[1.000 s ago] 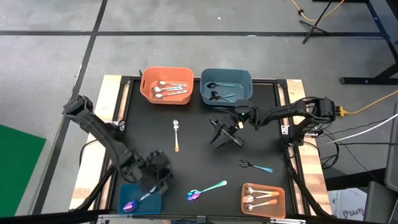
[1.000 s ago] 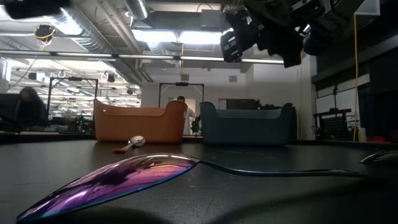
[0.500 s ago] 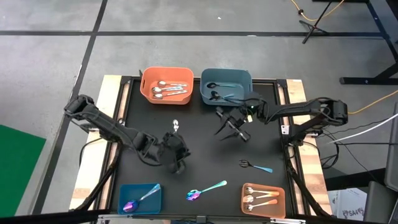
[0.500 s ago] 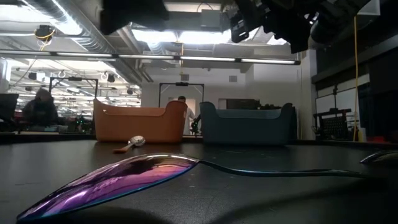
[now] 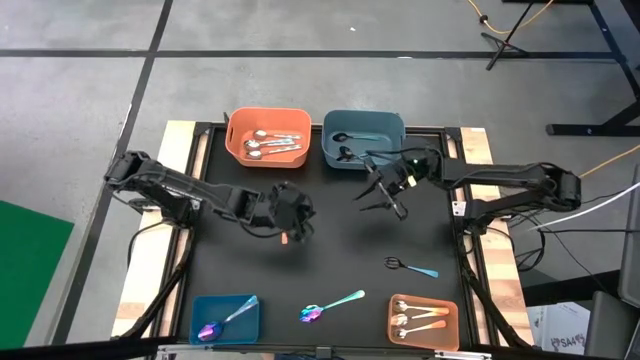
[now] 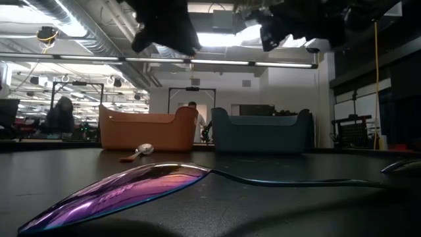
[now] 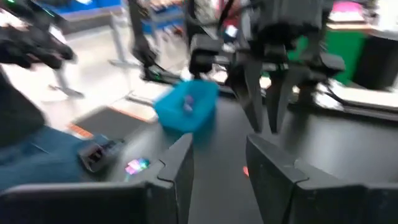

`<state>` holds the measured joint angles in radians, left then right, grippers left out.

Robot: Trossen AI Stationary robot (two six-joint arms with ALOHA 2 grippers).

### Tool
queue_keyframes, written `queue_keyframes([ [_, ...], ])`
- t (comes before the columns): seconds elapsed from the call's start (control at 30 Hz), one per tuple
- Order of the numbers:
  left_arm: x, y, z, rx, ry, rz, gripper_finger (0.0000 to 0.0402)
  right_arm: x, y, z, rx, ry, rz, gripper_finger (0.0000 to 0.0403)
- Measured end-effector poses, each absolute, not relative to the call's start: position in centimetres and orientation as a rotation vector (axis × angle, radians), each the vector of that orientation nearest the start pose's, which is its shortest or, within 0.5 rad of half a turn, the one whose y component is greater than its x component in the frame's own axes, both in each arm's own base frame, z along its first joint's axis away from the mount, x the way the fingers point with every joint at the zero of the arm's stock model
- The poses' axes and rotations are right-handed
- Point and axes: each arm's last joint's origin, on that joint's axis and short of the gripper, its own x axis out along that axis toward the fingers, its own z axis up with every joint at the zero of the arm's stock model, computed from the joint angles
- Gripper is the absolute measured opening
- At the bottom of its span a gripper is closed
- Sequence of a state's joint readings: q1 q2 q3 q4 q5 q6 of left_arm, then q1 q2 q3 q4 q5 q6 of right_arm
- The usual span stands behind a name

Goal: Sort silverware by color (type)
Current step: Put the orange spoon into the bottom orange bin

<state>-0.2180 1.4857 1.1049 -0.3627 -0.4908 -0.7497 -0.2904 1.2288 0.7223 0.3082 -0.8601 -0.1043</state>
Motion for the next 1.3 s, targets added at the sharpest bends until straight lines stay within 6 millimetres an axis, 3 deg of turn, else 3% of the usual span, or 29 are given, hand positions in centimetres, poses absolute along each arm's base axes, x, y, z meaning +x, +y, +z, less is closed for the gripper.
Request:
queue_keyframes([
  [0.27, 30.9, -2.3, 26.2, -0.457, 0.621, 0.625, 0.0082, 23.6, -5.2, 25.7, 0.000, 0.377, 0.400, 0.0133],
  [0.57, 30.0, -0.1, 25.4, -0.515, 0.714, 0.751, 0.0082, 22.7, -5.0, 24.0, 0.074, 0.576, 0.347, 0.0133],
  [0.93, 28.6, 0.2, 24.5, -0.596, 0.830, 0.858, 0.0082, 22.7, -5.2, 24.0, 0.058, 0.585, 0.301, 0.0133],
  [1.3, 28.4, -0.2, 24.4, -0.707, 0.814, 0.910, 0.0082, 22.7, -5.2, 24.0, 0.058, 0.584, 0.301, 0.0133],
])
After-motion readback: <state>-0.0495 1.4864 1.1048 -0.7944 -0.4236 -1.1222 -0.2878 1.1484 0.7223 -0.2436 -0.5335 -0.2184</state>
